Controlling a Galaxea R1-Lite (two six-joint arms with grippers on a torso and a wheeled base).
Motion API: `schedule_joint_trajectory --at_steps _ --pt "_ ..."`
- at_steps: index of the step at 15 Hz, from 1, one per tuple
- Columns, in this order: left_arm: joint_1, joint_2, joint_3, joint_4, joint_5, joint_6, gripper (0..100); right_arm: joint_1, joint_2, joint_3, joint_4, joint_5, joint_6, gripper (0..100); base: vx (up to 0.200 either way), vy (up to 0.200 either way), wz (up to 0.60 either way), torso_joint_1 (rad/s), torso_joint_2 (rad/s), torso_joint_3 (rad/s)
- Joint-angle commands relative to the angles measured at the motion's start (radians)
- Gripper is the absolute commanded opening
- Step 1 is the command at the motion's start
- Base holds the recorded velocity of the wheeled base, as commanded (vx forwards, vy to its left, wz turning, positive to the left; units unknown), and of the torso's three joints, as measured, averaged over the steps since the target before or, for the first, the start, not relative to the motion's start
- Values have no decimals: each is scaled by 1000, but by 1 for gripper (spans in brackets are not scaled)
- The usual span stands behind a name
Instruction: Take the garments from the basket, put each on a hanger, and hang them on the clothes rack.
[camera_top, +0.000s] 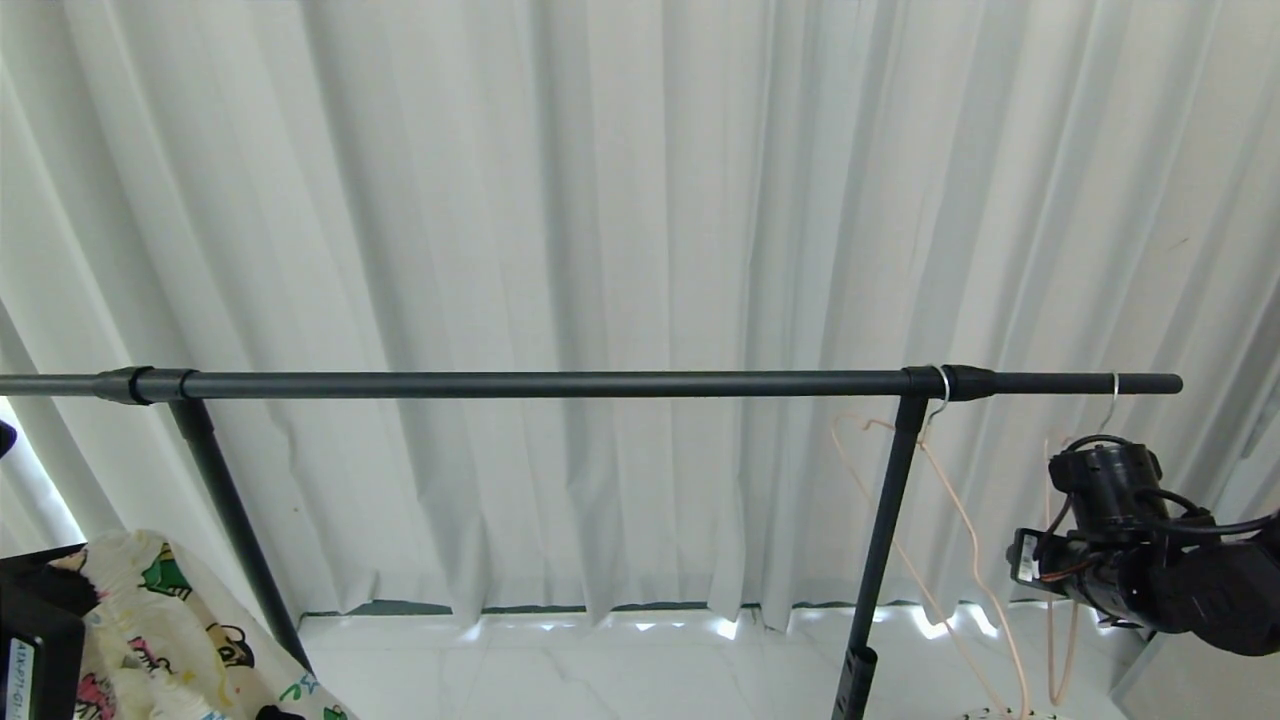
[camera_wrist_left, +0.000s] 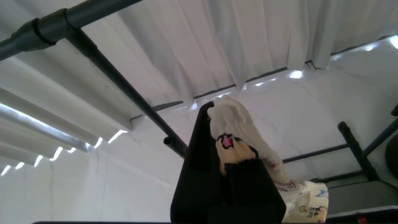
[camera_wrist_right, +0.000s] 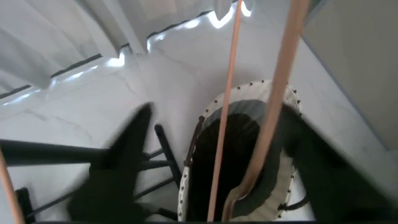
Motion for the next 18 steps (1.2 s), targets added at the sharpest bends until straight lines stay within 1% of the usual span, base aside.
schedule_joint_trajectory --at_steps 1,6,9,11,14,15,16,18 --pt "0 -12 1 -1 0 0 0 1 -6 5 -1 1 -3 0 0 0 0 0 0 0" --pt "0 -15 1 1 0 0 0 1 -49 8 -1 1 -46 0 0 0 0 0 0 0" --pt "0 -17 1 1 0 0 0 1 -90 45 -1 2 -79 0 0 0 0 0 0 0" --pt "0 -31 2 1 0 0 0 11 -156 99 -25 4 -86 0 0 0 0 0 0 0" --pt "0 -55 13 1 0 0 0 16 -208 195 -146 4 -109 0 0 0 0 0 0 0" --pt "0 -63 24 -1 0 0 0 16 -221 226 -186 5 -131 0 0 0 0 0 0 0" --pt "0 -72 36 1 0 0 0 18 -244 258 -208 7 -169 0 0 0 0 0 0 0" --pt "0 -74 50 -1 2 -2 0 21 -314 329 -221 27 -230 0 0 0 0 0 0 0"
